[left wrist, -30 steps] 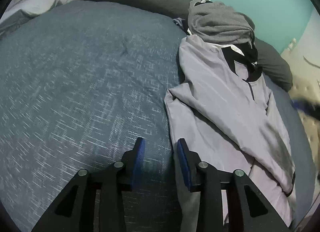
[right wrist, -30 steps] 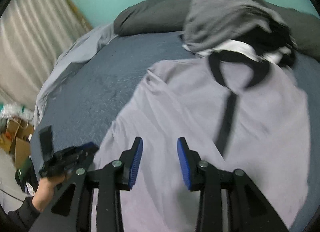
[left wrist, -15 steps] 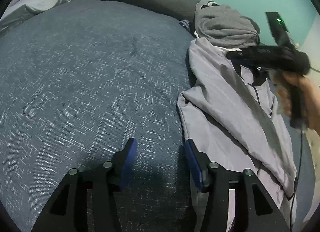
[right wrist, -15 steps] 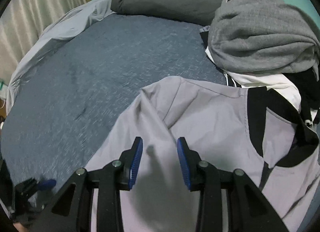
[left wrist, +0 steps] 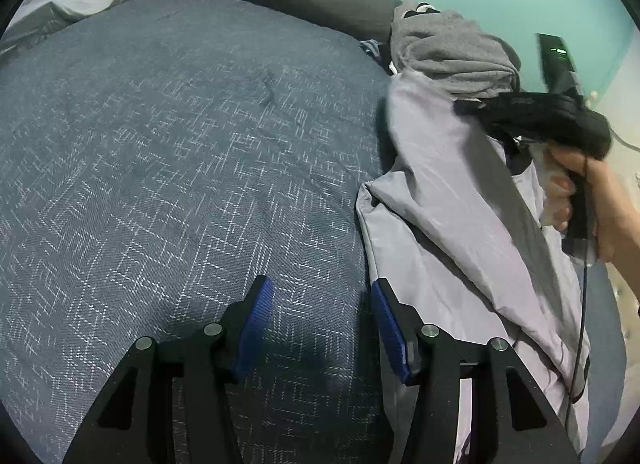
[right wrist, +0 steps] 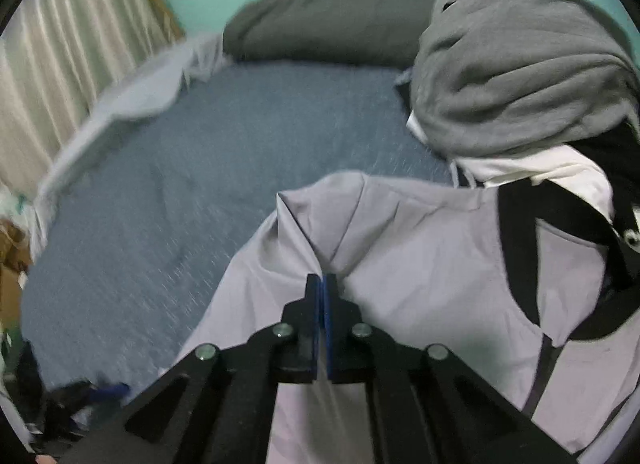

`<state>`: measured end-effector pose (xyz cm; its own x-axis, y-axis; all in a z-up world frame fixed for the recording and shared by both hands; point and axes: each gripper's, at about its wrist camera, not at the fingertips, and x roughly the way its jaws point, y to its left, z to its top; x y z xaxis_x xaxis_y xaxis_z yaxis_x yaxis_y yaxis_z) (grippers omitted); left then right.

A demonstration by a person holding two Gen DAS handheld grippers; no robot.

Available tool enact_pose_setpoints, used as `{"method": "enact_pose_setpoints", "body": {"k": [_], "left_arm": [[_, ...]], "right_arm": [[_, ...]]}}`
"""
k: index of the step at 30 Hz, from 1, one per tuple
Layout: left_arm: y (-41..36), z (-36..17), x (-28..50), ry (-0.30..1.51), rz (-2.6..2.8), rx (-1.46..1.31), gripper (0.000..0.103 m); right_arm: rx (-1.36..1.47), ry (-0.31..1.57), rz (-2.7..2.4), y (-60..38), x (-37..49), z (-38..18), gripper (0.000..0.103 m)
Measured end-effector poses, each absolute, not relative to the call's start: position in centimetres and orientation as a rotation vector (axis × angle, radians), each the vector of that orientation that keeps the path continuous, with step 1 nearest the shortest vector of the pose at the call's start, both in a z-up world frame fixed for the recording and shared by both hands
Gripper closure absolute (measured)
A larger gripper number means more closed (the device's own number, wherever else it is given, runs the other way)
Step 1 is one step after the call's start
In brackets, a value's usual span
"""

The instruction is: Fold clothes

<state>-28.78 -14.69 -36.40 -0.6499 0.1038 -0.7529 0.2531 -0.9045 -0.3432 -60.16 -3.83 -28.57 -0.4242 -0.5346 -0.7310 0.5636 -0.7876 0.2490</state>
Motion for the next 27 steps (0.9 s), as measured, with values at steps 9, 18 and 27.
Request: {"method": "enact_pose_setpoints", "body": {"k": [9,18,27], "left_arm": [[-14.7,-36.4,-28.5,0.678,-2.702,1.270,0.047],[-14.7,-36.3,-28.7,0.682,-2.708,1.266,0.047],[-14.6,-36.4,-28.5,0.682,-2.713,1.271,0.047]], "right_arm": [[1.419,0.021,-2.197,-2.0,-62.1,-32.0,0.099],[1.238,-0.002,-2.216,-5.8,-63.0,-27.6,0.089],[1.393,-0.080,-2.171,-8.5,-66.6,-29.1,0.081]]}}
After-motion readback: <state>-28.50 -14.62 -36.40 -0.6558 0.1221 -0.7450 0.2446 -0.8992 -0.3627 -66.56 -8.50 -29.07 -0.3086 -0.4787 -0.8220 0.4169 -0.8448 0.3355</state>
